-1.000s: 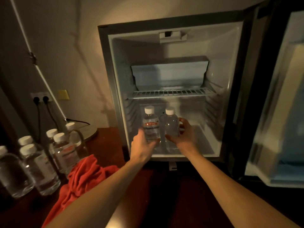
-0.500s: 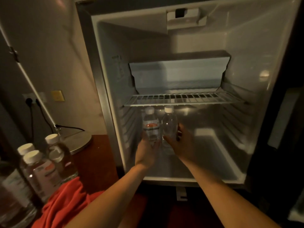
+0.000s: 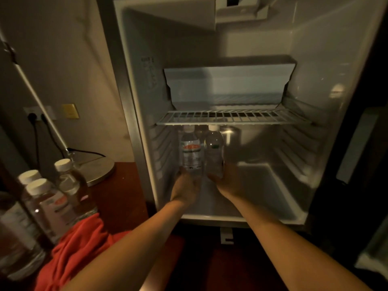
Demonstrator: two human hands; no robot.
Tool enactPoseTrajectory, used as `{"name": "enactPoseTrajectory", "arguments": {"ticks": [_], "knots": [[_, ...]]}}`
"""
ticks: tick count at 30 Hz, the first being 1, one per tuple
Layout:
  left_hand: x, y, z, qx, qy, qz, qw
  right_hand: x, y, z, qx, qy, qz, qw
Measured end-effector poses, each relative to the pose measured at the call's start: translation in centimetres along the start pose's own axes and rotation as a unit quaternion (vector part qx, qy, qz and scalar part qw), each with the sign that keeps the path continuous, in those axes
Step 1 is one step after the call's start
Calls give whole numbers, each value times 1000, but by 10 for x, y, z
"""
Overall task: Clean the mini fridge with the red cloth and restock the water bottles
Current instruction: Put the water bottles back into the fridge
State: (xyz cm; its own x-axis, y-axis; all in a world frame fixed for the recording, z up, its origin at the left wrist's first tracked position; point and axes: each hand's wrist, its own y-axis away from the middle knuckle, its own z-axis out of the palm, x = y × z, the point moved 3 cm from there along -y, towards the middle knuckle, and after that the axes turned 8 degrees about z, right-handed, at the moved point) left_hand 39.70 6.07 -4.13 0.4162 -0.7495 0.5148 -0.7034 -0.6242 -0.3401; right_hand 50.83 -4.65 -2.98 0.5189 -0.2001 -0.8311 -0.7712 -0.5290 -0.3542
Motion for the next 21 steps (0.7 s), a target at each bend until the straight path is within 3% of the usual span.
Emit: {"name": "enactPoseTrajectory", "arguments": {"ticks": [2, 5, 9, 12, 21], "knots": [[4, 14, -4, -35, -34, 19, 999, 13, 10, 3, -11, 79, 21, 997], [15, 57, -16, -105, -56, 21, 993, 1, 40, -6, -52, 197, -18, 979], [24, 117, -41, -109, -172, 131, 970, -24, 96, -18, -127, 404, -67, 904], [24, 154, -61, -59, -247, 176, 951, -41, 138, -24, -153, 445, -46, 881], [-23, 245, -121, -57, -271, 112, 954, -87, 235, 4, -204, 462, -62, 861]]}}
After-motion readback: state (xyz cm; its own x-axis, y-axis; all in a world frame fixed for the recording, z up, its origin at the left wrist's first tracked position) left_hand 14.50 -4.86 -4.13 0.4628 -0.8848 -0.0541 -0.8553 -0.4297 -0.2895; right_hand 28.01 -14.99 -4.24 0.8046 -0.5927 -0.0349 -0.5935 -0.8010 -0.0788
